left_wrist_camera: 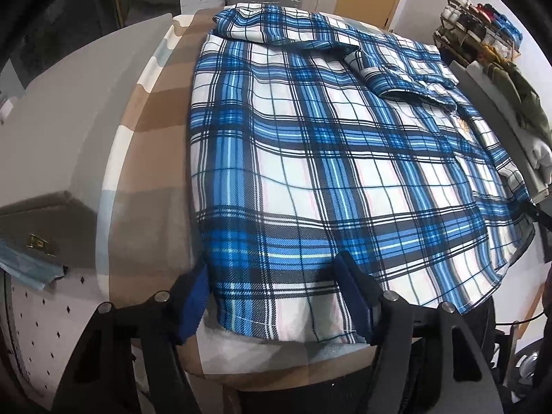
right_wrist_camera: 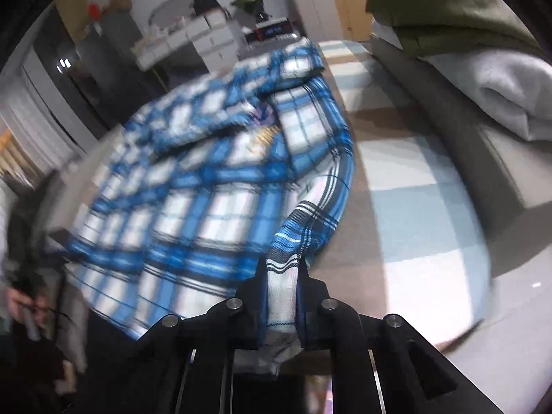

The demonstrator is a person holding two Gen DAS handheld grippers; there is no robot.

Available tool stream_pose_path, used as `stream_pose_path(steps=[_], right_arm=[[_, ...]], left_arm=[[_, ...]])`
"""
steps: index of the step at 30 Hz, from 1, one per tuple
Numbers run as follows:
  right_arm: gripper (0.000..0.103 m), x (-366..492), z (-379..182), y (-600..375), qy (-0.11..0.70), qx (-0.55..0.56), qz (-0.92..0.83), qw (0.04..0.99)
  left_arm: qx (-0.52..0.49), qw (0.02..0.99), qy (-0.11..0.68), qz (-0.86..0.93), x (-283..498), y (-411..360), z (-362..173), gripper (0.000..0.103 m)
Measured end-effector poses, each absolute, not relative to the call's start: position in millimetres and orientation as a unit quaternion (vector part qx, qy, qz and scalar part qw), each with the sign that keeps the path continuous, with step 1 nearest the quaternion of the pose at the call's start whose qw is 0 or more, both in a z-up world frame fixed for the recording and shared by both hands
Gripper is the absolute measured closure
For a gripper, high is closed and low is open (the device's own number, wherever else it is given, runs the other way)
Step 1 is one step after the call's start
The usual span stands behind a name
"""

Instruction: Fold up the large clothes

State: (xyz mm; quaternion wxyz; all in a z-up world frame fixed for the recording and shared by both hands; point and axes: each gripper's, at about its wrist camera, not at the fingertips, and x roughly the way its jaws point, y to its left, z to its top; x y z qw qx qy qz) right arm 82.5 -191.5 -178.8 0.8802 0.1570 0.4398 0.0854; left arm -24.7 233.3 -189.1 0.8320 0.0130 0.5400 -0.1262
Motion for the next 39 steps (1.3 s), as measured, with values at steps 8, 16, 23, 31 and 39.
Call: stream_pose_path(steps=[8, 16, 23, 31, 39], right_arm=[[0.090, 82, -169, -198, 0.392, 0.269, 0.177, 0.862], [0.086, 76, -184, -218, 0.399, 0.283, 0.126, 0.863], [0.075, 72, -195, -217, 0.415, 0.245, 0.108, 0.869], [0.065, 72, -204, -212, 0.426, 0.228, 0.114, 0.868], [0.080, 74, -203, -206, 0.433, 0.203, 0.110, 0.871]], left_arm=[[-0.047, 0.818, 0.538, -0.198, -18, 234, -188, 0.038], [-0.147, 0.786, 0.537, -0.270, 3, 248, -195, 0.039], [-0.143, 0.806, 0.499, -0.284, 1, 243, -173, 0.085], [-0.139, 0.793, 0.534, -0.258, 16, 238, -190, 0.060], [-0.073, 0.798, 0.556, -0.220, 25, 224, -193, 0.090]])
